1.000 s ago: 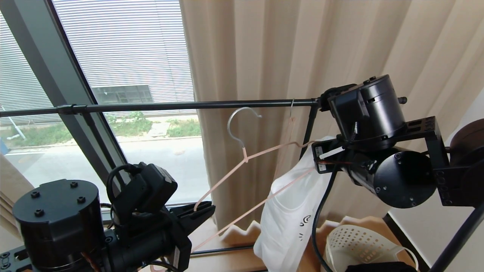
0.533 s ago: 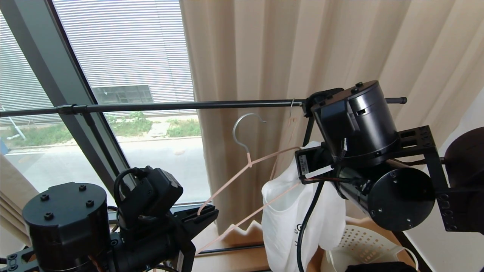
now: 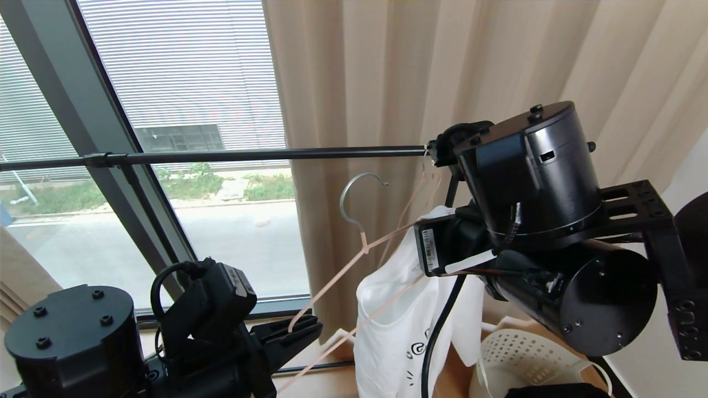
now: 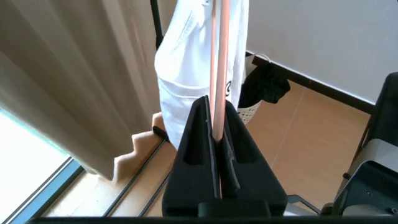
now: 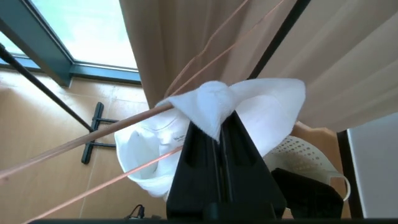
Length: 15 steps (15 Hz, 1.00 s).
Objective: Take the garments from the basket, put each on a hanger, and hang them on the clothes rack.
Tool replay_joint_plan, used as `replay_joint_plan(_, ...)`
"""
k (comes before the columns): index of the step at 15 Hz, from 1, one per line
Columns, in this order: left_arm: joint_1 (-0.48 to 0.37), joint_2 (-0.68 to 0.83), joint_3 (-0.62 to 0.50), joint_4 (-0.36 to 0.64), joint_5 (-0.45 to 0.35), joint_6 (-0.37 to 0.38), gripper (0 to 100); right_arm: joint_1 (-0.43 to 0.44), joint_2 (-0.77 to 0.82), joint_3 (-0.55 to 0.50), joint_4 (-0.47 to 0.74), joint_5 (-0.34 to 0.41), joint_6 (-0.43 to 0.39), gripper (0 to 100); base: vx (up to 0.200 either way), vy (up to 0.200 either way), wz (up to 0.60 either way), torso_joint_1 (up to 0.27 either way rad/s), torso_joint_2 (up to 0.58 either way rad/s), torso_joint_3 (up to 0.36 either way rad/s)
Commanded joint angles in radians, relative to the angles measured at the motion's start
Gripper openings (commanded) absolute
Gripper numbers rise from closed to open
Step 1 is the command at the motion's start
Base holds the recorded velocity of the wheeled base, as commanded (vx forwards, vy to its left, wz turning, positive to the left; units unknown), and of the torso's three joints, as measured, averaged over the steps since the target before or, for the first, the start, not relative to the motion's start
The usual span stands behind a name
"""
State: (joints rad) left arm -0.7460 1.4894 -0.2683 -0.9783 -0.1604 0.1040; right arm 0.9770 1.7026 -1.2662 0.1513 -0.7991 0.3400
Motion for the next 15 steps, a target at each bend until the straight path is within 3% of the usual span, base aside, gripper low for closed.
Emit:
replay_joint_plan(1, 0.007, -0.014, 0.044, -0.02, -0.028, 0.003, 0, -0.006, -0.038, -0.002, 0.002, 0.021, -0.007, 0, 0.0, 0.0, 0.0, 0.0, 0.0, 0.0)
replay_joint_plan(9, 0.043, -0.026, 0.05, -0.025, -0.163, 0.003, 0, -0.097, -0.176, -0.021, 0.005, 0.414, -0.207, 0, 0.0, 0.0, 0.0, 0.0, 0.0, 0.0)
replay_joint_plan(15, 0.043, -0.024, 0.027, -0.036, -0.214, 0.003, 0, -0.041, -0.158, -0.013, 0.008, 0.497, -0.211, 0, 0.0, 0.0, 0.0, 0.0, 0.0, 0.0)
